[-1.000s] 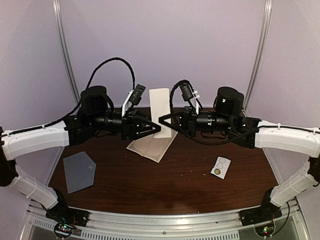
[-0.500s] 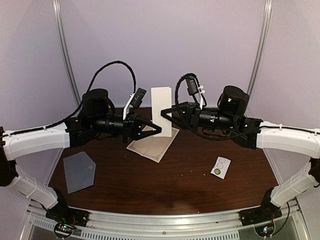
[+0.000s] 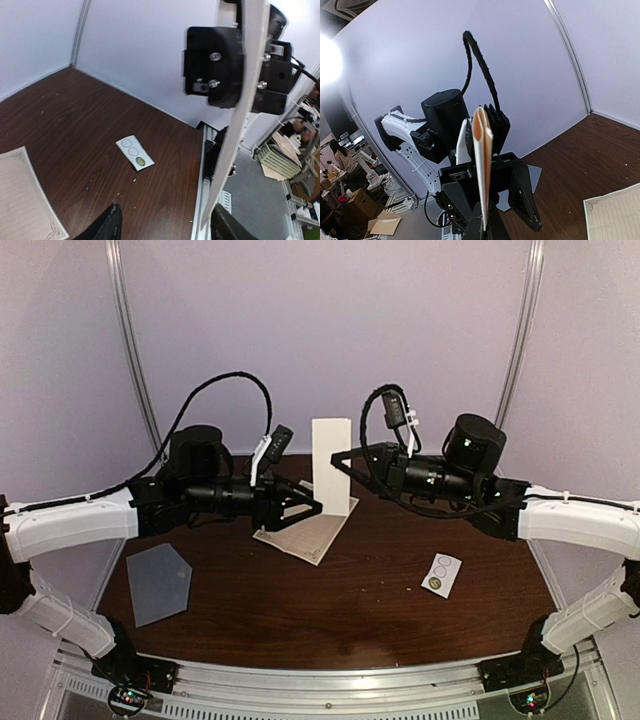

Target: Place the letter into the envelope and seal it

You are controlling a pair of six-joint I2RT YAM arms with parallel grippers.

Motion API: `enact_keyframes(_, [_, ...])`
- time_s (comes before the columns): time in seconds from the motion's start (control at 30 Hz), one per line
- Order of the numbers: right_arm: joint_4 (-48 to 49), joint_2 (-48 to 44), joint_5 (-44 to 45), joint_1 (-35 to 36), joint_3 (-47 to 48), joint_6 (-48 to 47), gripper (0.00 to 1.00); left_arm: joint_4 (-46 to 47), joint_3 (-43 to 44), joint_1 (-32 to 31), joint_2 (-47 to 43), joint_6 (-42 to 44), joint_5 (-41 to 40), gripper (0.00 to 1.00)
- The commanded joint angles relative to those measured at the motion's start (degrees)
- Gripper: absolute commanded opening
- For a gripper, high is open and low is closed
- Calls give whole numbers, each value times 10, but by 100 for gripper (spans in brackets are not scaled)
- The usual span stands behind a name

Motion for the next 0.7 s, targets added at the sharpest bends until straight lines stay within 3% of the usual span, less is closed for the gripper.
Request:
enact_keyframes(0.0, [-37, -47, 77, -29, -25, -9, 0, -60, -37, 27, -30, -17, -141, 68])
enact_keyframes(0.3, [-111, -78, 156, -65, -71, -13, 0, -110, -209, 213, -83, -154, -287, 91])
enact_keyframes(0.43, [-120, -84, 162, -66, -80, -19, 0, -92, -285, 314, -107, -191, -298, 95])
enact_keyframes(0.67, [-123, -87, 161, -67, -82, -22, 0, -127, -309, 354, -86, -199, -429, 98])
